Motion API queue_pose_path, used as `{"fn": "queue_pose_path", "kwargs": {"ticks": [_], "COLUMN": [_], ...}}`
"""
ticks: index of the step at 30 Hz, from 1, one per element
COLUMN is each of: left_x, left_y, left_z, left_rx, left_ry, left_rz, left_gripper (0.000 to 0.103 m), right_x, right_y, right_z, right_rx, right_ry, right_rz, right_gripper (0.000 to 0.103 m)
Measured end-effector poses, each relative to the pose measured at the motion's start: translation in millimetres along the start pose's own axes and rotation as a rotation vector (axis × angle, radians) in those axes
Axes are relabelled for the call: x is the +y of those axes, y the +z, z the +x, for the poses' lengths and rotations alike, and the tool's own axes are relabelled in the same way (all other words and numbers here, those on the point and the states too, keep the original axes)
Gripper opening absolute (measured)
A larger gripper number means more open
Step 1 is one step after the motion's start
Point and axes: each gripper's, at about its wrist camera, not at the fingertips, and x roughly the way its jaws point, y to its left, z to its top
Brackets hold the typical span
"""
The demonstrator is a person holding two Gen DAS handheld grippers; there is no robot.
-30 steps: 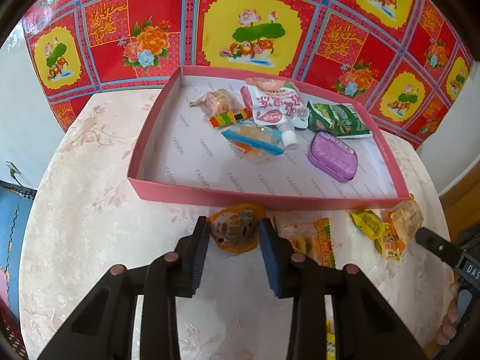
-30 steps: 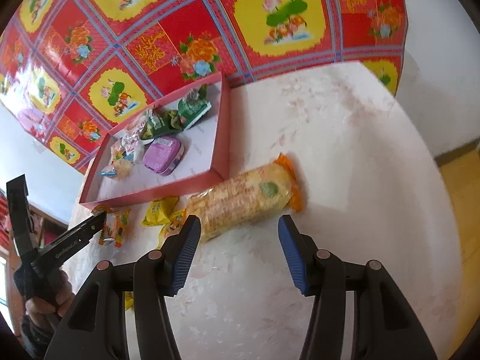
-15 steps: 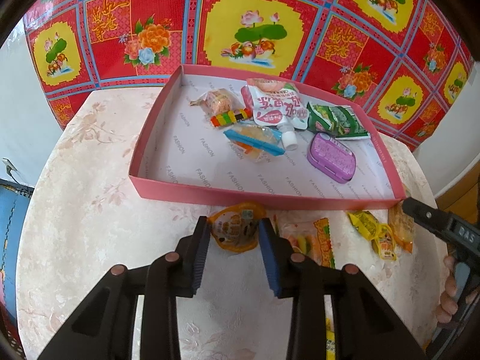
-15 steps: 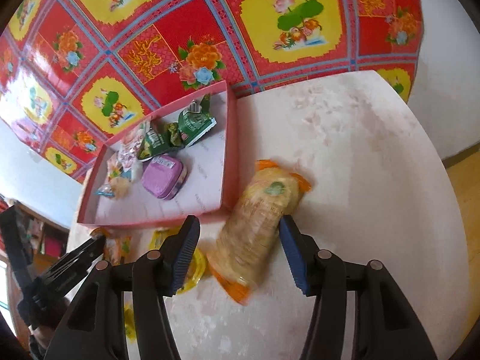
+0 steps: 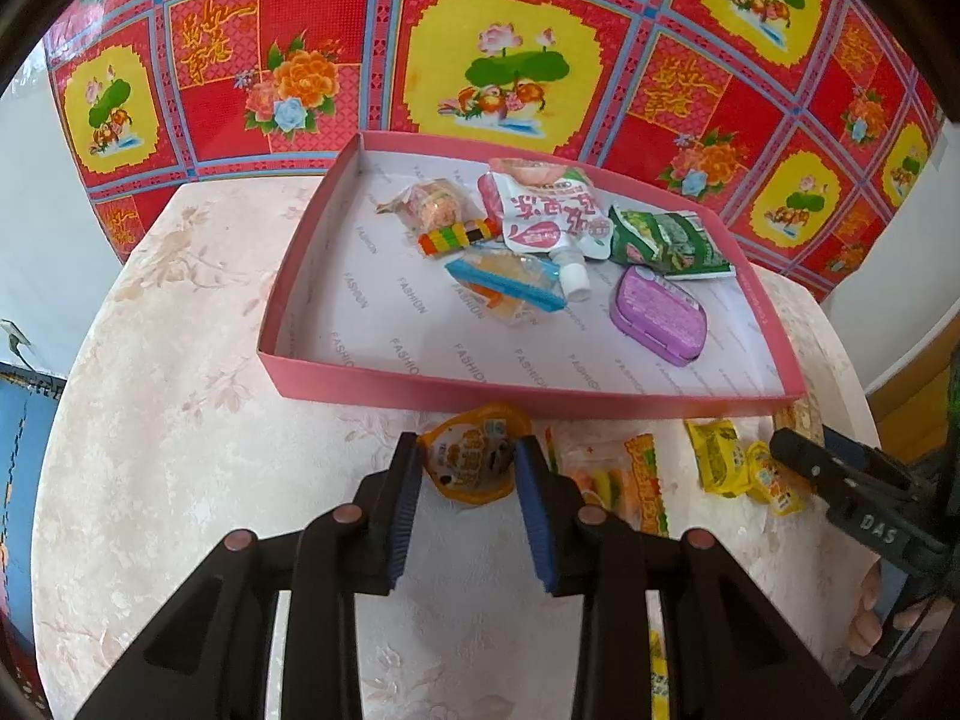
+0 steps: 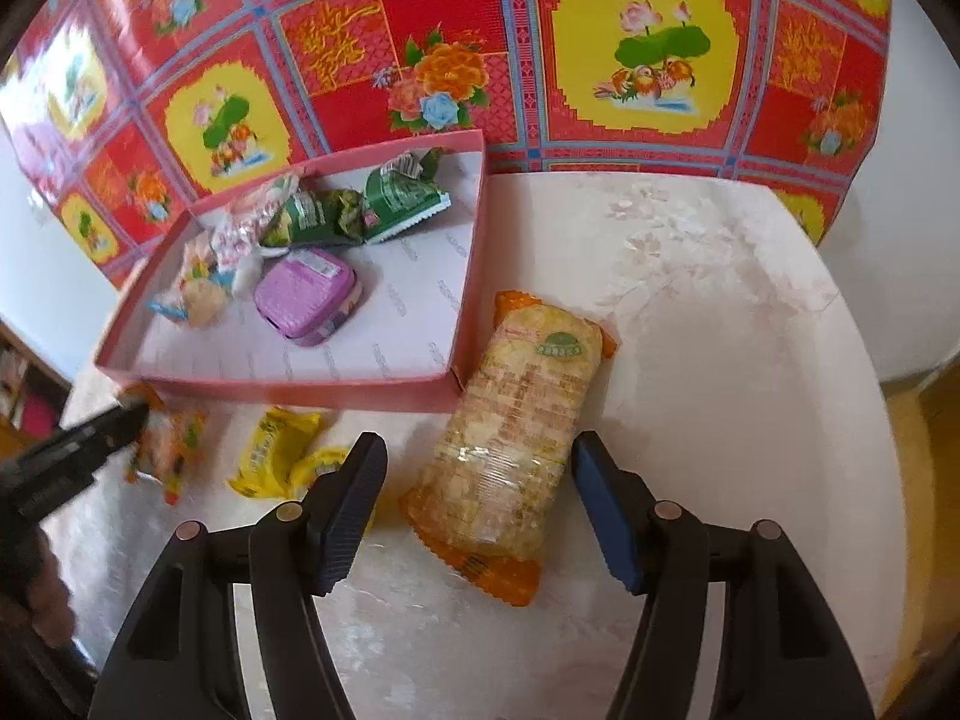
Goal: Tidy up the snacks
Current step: 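Grasp the orange jelly cup with the left gripper while the right grasps the rice-cracker bag, then carry the jelly cup and rice-cracker bag over the pink tray with both grippers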
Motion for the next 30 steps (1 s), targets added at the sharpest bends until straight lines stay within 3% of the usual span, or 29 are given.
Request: {"fn": "queue_pose_path", "kwargs": {"ticks": [2,5,14,24,30], "left_x": [0.0,0.0,-7.0,-13.5,-12.5], "left_y": [-0.6,-1.4,-3.9,-3.5,-6.5], "left_z": [-2.3,-5.9,-11.5,8.7,1.3], "left_rx": [-0.005,-0.013,-0.031,-0.013,-0.042], "left_ry": [-0.002,-0.008,-0.012,0.008,-0.025], "left_rz": [0.005,0.010,0.056,0.071,0.095], "left_gripper": [0.030,0.027,0.023,0.036,0.023], "right_x": [-2.9,-11.8,-15.9,-17.5,-19.6], "right_y": [-0.6,-0.3,-1.6,-1.6,-3.9], "right_z": [-0.2,-2.6,-14.3,-15.7,-19.4], "right_rx": [-0.006,-0.009,-0.011,-0.017,-0.031], "right_ry": [-0.033,-0.015,0.019,0.037,0.049], "right_rz": [0.003,0.035,0.068,0.073,0.084], "right_gripper": [0.044,0.041,0.040,0.040,0.040]}}
